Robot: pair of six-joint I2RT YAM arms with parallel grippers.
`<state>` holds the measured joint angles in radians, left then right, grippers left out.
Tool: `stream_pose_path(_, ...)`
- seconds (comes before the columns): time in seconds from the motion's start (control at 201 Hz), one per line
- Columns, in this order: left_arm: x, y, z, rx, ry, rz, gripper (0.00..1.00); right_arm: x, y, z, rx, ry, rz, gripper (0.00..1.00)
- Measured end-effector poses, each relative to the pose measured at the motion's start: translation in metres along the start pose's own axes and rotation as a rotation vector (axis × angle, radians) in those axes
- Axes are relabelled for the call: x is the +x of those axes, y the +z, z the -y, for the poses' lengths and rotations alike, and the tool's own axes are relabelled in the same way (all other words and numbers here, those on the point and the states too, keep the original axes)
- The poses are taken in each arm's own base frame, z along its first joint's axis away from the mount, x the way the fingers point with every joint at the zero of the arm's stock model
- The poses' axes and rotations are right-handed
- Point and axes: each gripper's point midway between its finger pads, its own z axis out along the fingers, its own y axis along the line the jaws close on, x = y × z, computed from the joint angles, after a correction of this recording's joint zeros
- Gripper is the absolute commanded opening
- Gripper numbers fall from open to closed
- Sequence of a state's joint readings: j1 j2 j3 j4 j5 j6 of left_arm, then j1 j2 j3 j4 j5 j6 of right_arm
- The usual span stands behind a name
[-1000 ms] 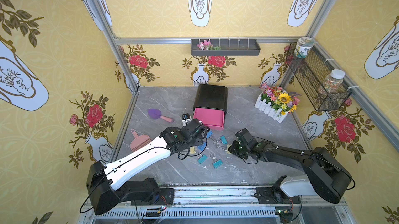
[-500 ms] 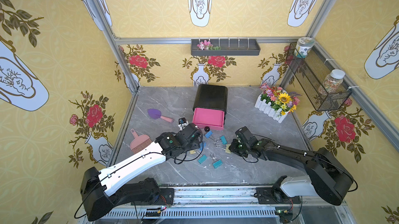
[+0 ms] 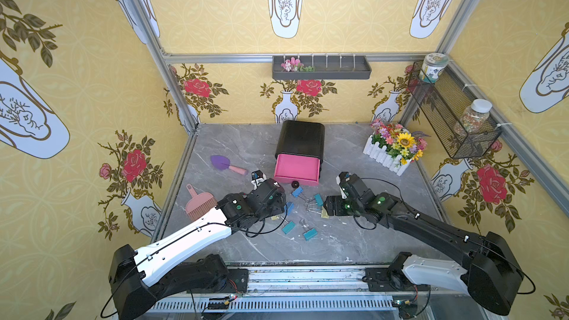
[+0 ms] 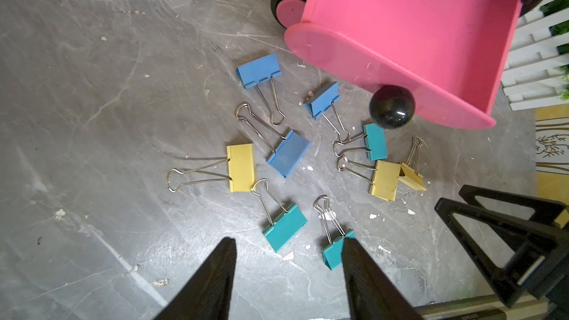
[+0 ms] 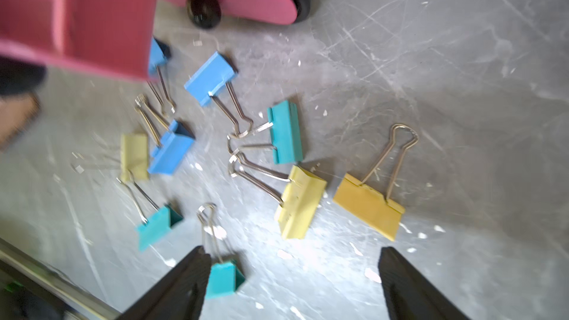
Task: Put the binder clips in the drawer according to color
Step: Pick up the binder clip at the center of the board.
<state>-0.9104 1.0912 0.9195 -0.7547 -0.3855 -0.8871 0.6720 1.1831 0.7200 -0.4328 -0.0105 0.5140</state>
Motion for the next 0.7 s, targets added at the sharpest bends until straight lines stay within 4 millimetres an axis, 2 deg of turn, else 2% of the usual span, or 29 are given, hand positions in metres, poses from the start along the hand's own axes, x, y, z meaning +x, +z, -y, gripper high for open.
stream_pose_path(0.174, -0.002, -0.005, 0.0, 0.02, -0.006, 0.015, 0.62, -0.001, 0.011, -0.003, 0.006, -0.117, -0.075, 0.97)
stream_pose_path(0.249, -0.003, -0.007, 0.001, 0.026, -0.007, 0.021, 0.63, 0.005, 0.015, -0.01, -0.006, -0.174, -0.106, 1.0)
stream_pose_path(0.373, -0.006, -0.008, 0.003, 0.035, 0.004, 0.035, 0.63, 0.014, 0.02, -0.016, -0.018, -0.263, -0.163, 0.98)
stream_pose_path(0.553, -0.01, -0.009, 0.007, 0.05, 0.031, 0.046, 0.64, -0.005, 0.023, -0.018, 0.013, -0.369, -0.18, 0.98)
stream_pose_path(0.697, -0.015, -0.014, 0.013, 0.075, 0.048, 0.066, 0.64, -0.002, 0.03, -0.019, 0.007, -0.459, -0.219, 0.98)
